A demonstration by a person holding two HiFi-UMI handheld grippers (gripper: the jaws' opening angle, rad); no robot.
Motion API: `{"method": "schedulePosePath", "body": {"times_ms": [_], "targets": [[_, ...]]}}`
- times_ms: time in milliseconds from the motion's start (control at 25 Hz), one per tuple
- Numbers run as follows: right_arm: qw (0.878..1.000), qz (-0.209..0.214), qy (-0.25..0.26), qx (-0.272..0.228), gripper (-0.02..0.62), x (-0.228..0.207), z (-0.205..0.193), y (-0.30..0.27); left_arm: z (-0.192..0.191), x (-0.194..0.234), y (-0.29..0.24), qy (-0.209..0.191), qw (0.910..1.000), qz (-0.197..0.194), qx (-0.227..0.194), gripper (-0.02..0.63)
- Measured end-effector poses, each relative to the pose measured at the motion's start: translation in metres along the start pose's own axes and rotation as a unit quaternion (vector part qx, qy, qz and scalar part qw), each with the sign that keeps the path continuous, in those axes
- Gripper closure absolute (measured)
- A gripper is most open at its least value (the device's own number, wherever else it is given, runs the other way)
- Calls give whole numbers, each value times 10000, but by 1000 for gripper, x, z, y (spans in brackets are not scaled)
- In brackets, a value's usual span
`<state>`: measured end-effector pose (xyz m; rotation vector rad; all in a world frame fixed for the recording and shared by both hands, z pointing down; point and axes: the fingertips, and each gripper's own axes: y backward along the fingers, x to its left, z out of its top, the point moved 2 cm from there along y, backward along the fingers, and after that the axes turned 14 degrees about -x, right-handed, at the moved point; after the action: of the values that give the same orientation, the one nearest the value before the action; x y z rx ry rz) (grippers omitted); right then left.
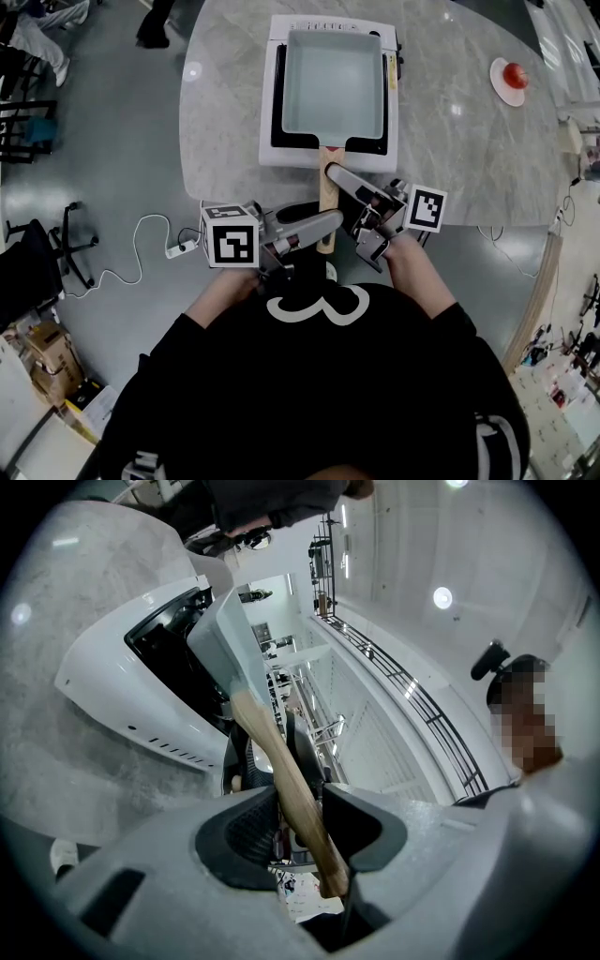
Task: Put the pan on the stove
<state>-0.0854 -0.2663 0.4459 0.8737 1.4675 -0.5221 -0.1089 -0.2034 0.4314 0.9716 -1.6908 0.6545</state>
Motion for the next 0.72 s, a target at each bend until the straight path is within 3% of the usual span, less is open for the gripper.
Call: {"method": "schedulePosePath", "body": {"times_ms": [320,720], "targets": [[10000,-1,-17,-55,433,-1,1,1,1,1,-1,-6,10000,-10,-31,449],[9994,-71,338,87,426,-2,1,-1,0,6,-3,-155,9998,109,-65,445]]}}
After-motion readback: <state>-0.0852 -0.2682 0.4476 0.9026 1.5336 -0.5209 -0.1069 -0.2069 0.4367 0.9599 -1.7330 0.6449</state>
